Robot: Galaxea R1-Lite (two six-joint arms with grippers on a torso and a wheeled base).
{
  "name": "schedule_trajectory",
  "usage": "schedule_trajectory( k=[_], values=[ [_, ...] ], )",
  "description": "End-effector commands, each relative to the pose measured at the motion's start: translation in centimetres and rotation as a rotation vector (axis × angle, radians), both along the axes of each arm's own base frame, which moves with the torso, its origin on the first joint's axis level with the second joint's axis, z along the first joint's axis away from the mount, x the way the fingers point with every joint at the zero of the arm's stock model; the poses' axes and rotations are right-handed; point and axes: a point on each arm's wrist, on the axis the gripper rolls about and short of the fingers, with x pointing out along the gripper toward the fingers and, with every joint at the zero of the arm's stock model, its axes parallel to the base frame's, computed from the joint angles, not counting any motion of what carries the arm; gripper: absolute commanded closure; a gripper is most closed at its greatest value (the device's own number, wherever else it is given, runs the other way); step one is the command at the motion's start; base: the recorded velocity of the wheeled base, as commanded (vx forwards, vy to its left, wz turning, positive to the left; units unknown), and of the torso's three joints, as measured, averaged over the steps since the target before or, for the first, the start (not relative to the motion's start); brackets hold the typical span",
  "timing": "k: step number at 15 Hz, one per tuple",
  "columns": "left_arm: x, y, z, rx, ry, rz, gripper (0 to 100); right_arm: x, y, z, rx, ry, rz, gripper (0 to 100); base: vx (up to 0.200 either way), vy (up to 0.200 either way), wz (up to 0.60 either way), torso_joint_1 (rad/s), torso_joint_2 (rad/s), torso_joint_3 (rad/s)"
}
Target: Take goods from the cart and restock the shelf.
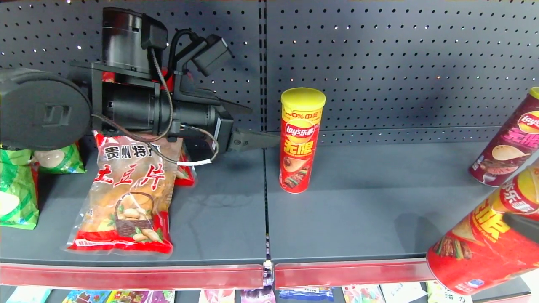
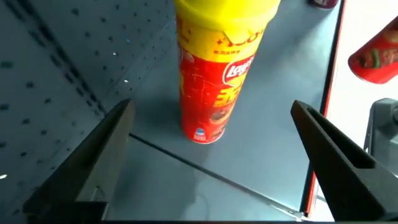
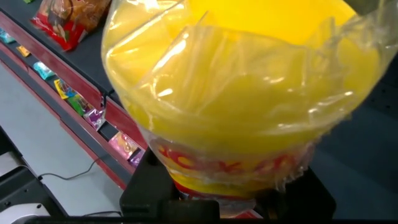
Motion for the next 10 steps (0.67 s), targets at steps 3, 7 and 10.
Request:
schedule_trajectory(
  k=[3,7,10],
  values=[
    [1.6,-1.2,-0.6,0.006,-0.022,-0.009,0,0.0,0.0,0.1,0.0,-0.002,0.001,100,0.0,0.0,0.0,0.0,0.0,0.0],
    [2.4,-3.3,-1.0,-0.001,-0.027,-0.054,0,0.0,0.0,0.1,0.0,-0.003,0.001,100,0.0,0.0,0.0,0.0,0.0,0.0],
    [3.6,-4.2,-1.3,-0.005,-0.034,-0.059,0,0.0,0.0,0.1,0.001,-0.003,-0.002,100,0.0,0.0,0.0,0.0,0.0,0.0]
  ],
)
